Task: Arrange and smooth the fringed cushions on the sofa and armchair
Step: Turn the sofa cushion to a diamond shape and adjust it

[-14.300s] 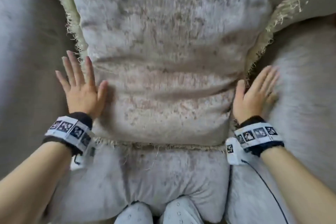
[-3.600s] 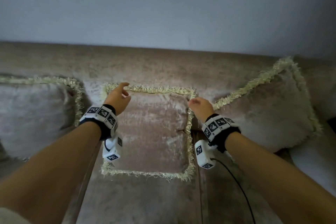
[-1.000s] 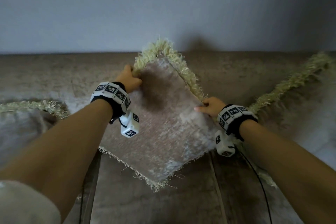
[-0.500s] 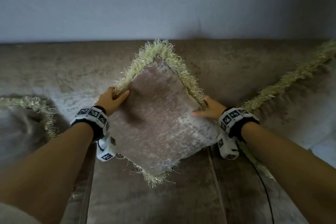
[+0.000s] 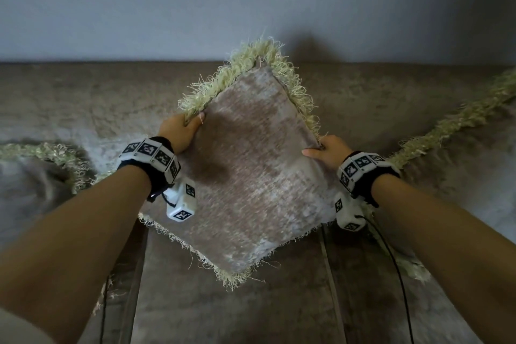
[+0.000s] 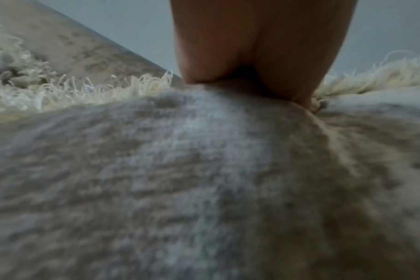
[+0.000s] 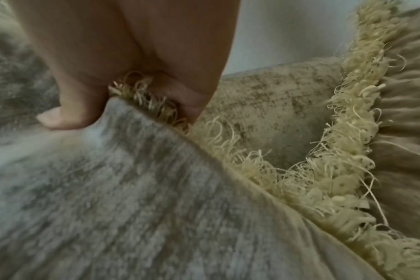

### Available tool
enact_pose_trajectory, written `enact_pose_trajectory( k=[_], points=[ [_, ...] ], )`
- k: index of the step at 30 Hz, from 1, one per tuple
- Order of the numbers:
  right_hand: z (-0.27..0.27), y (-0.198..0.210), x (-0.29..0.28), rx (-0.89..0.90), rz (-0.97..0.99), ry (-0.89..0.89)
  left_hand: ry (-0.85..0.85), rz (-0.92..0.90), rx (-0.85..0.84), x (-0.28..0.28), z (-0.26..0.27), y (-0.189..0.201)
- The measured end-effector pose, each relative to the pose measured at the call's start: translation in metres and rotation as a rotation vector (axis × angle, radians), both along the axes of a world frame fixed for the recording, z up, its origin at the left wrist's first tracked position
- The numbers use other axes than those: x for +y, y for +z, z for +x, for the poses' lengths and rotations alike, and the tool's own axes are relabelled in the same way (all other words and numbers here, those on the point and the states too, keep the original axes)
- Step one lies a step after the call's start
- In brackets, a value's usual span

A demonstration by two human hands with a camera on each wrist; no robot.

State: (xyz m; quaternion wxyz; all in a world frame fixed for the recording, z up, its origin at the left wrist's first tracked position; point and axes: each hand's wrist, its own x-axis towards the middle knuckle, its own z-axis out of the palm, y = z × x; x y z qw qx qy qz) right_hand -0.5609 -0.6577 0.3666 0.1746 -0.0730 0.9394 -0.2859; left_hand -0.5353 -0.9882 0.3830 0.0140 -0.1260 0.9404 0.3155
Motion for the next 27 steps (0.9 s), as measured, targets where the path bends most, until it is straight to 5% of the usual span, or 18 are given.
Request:
enact_pose_trajectory(
  k=[13, 27],
  points=[
    [-0.022, -0.009, -0.027, 0.007, -0.094, 0.049, 0.178, -0.078, -0.051, -0.029, 0.009, -0.013],
    [-0.010, -0.002, 0.022, 0.030, -0.199, -0.102, 0.343, -0.100, -0.083, -0.020, 0.020, -0.026]
  ],
)
